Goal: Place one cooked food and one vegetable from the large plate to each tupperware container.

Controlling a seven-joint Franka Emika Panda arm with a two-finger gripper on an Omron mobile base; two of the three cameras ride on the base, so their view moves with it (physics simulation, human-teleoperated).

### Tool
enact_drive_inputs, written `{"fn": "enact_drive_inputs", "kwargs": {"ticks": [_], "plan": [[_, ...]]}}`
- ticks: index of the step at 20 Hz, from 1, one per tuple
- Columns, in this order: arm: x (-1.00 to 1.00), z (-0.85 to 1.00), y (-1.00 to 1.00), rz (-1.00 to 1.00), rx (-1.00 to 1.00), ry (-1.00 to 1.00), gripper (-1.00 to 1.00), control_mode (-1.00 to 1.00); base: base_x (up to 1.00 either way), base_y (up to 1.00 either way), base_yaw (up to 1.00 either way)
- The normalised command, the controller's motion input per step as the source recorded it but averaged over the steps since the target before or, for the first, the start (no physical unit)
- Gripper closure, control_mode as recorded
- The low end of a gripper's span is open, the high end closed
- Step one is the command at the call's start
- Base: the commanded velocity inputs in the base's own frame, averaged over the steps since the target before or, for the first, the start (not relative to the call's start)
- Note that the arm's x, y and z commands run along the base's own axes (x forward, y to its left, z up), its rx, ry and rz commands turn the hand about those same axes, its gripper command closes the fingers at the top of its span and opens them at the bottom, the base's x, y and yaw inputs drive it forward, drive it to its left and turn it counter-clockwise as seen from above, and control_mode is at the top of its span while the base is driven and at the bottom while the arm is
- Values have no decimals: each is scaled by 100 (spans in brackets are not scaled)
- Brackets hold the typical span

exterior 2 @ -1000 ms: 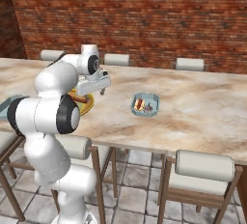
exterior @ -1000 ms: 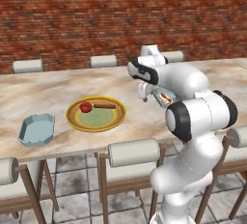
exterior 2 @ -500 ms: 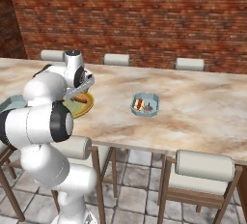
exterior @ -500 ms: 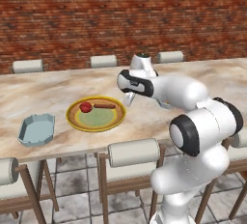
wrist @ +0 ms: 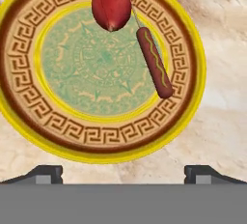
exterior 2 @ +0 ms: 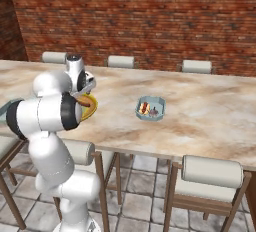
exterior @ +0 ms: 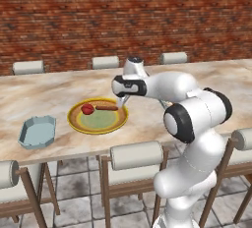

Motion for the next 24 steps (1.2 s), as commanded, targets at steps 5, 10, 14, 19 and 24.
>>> {"fn": "enact_drive_inputs", "kwargs": {"ticks": [5, 10, 14, 19, 24], "plan": [[17, -4, 38, -4, -5, 1, -100, -100, 0, 0, 0], [23, -36, 21, 0, -2, 2, -100, -100, 0, 0, 0], [26, -53, 4, 0, -2, 6, -100, -100, 0, 0, 0], [43, -50, 0, 0, -5, 6, -100, -100, 0, 0, 0], [54, -2, 22, 4, -2, 11, -100, -100, 0, 0, 0]]}}
